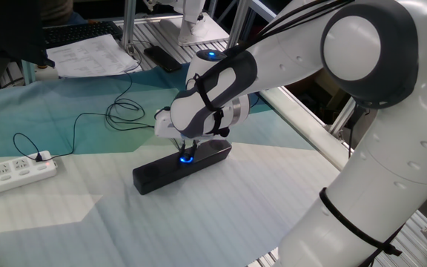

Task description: Turn the knob to increase the volume of the speaker

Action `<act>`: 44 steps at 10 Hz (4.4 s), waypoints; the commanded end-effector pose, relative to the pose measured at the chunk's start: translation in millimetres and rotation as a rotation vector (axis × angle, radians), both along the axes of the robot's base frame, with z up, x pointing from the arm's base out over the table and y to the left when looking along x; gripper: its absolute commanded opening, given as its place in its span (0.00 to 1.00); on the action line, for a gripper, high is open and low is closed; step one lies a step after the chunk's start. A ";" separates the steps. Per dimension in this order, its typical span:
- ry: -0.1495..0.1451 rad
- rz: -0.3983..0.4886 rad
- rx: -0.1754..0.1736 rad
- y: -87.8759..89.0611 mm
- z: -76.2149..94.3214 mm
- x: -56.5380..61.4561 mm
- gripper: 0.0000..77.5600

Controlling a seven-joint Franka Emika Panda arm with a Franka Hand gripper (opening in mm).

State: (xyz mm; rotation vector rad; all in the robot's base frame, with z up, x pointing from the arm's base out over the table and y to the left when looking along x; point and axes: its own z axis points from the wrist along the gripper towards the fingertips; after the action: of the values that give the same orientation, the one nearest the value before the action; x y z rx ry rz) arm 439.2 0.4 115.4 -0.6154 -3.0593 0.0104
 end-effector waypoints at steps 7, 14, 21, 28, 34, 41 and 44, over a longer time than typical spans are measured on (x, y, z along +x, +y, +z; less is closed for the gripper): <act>0.005 -0.201 -0.001 0.0 1.3 1.0 0.02; 0.001 -0.383 -0.003 0.0 1.4 0.9 0.02; 0.002 -0.531 -0.009 0.0 1.4 0.9 0.02; -0.008 -0.684 -0.015 0.0 1.4 0.9 0.02; -0.010 -0.797 -0.013 0.0 1.4 0.9 0.02; -0.005 -0.948 -0.006 0.0 1.4 0.9 0.02; -0.010 -1.019 -0.002 0.0 1.4 0.9 0.02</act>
State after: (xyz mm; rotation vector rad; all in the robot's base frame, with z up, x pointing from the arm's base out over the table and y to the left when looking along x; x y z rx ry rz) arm 438.9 0.4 115.6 -2.0318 -2.3762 -0.0011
